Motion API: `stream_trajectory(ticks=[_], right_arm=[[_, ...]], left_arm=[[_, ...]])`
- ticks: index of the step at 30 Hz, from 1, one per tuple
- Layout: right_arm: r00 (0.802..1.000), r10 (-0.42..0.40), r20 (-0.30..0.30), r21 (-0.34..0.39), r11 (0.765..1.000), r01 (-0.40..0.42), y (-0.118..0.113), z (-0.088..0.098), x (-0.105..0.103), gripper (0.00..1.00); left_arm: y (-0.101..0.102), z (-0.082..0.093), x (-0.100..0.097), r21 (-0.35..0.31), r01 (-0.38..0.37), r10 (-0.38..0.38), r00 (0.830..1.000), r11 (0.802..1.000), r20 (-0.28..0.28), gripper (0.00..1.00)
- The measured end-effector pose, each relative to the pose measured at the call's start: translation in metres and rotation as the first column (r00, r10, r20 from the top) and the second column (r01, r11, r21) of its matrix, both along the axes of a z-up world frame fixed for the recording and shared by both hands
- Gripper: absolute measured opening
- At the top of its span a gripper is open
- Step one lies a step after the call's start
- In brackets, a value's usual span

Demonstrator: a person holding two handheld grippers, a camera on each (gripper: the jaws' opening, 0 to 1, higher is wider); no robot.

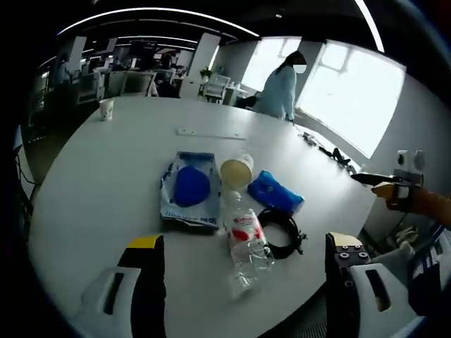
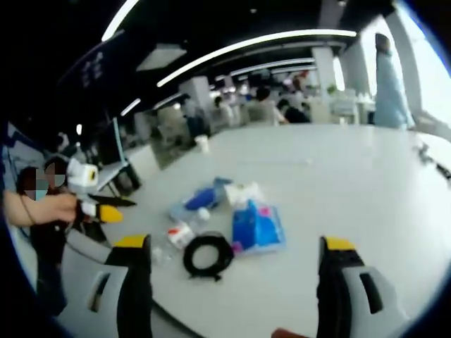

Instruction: Arrange the tabletop items into an orderly group along one side of the table until the central work area is clear of visible clutter.

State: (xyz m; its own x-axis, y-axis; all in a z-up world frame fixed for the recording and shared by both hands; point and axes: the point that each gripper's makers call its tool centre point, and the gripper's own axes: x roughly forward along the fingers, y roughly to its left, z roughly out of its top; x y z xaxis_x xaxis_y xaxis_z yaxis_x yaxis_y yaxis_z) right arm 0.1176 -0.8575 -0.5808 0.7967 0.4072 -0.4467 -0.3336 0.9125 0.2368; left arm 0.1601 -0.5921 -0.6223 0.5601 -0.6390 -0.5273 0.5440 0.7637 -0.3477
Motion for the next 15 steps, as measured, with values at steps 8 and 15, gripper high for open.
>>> stream_trajectory(ticks=[8, 15], right_arm=[[1.0, -0.004, -0.007, 0.001, 1.0, 0.004, 0.0, -0.004, -0.0001, 0.97], [1.0, 0.012, -0.009, -0.003, 1.0, -0.012, 0.0029, -0.0045, 0.005, 0.97]], left_arm=[[0.0104, 0.0, -0.0033, 0.015, -0.011, 0.011, 1.0, 1.0, -0.003, 0.95], [0.0025, -0.0054, -0.0068, 0.02, -0.001, 0.001, 1.0, 1.0, -0.016, 0.94]])
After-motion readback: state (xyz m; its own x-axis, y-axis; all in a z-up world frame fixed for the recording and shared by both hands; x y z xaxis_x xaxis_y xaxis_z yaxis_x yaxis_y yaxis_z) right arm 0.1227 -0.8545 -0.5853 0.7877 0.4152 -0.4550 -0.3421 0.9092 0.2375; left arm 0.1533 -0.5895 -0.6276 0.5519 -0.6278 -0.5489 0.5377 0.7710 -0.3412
